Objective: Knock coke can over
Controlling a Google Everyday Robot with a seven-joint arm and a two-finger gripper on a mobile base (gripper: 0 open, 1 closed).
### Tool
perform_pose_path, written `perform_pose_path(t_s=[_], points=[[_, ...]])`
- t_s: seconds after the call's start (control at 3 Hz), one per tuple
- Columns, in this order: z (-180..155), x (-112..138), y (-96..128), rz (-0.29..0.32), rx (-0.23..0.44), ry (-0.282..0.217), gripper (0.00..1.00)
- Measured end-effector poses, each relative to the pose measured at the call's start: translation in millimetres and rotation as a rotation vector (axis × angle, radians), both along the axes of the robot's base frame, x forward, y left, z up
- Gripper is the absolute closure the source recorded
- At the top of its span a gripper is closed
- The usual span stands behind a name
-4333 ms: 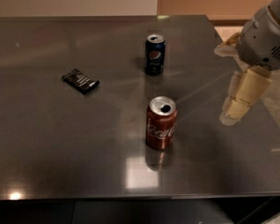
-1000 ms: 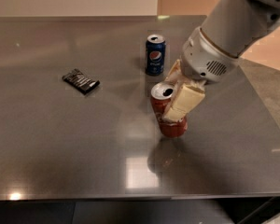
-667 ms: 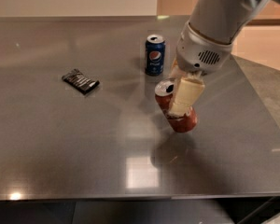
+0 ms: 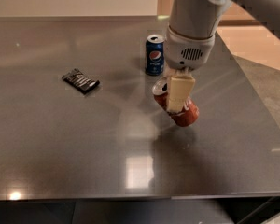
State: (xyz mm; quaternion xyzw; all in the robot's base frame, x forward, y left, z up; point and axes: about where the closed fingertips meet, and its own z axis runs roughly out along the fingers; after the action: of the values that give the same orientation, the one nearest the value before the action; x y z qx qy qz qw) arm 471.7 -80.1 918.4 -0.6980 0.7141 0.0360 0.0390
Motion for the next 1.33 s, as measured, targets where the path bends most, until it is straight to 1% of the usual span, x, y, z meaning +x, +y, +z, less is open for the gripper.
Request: perform_pose_path(t_s=[0.67, 1.0, 1.33], points=[[-23, 9, 11, 0.026, -0.050, 0.038, 0.36], [-31, 10, 17, 0.046, -0.068, 0.049, 0.12], [-37, 10, 24, 0.064, -0.078, 0.056, 0.00]])
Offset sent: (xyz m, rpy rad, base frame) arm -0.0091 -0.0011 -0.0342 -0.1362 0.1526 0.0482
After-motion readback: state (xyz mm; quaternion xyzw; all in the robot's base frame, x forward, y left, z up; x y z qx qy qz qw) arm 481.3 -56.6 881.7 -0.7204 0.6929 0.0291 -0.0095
